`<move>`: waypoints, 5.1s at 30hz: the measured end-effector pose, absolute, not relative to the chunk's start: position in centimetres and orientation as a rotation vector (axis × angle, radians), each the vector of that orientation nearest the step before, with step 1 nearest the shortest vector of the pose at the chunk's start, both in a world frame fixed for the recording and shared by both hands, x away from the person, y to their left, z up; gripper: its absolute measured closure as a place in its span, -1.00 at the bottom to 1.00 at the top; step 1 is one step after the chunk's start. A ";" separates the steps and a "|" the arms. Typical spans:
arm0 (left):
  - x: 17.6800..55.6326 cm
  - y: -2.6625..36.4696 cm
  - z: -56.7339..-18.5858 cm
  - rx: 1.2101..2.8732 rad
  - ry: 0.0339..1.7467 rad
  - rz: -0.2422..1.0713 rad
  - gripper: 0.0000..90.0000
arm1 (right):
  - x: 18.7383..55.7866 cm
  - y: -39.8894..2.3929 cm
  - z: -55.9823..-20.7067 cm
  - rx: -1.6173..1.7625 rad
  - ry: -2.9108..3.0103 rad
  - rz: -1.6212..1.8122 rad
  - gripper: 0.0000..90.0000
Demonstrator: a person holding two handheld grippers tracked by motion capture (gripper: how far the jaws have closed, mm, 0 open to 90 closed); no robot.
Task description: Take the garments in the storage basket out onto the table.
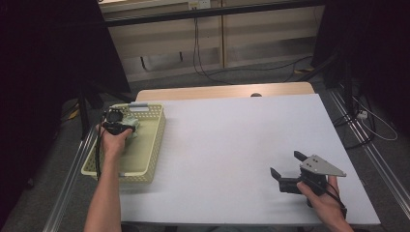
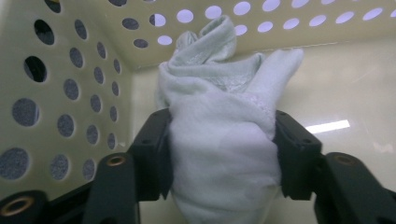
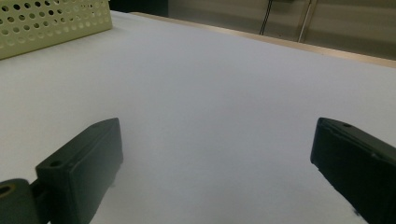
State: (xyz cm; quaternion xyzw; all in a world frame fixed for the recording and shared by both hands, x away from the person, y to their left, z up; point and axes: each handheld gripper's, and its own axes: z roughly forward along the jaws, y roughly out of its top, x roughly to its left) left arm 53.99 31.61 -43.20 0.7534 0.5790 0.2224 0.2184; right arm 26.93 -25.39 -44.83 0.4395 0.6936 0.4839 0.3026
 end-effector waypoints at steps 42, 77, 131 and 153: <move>51.8 31.1 -39.6 1.865 1.491 0.536 0.32 | 26.9 -25.4 -44.8 1.165 1.840 1.287 -0.96; 48.1 29.8 -36.6 1.699 1.278 0.630 0.32 | 27.0 -25.2 -44.8 1.162 1.846 1.284 -0.96; 44.6 23.7 -31.4 1.678 0.972 0.547 0.28 | 26.9 -25.2 -44.8 1.157 1.854 1.290 -0.96; 44.0 20.2 -31.5 1.708 0.881 0.476 0.28 | 26.9 -25.1 -44.9 1.157 1.860 1.291 -0.96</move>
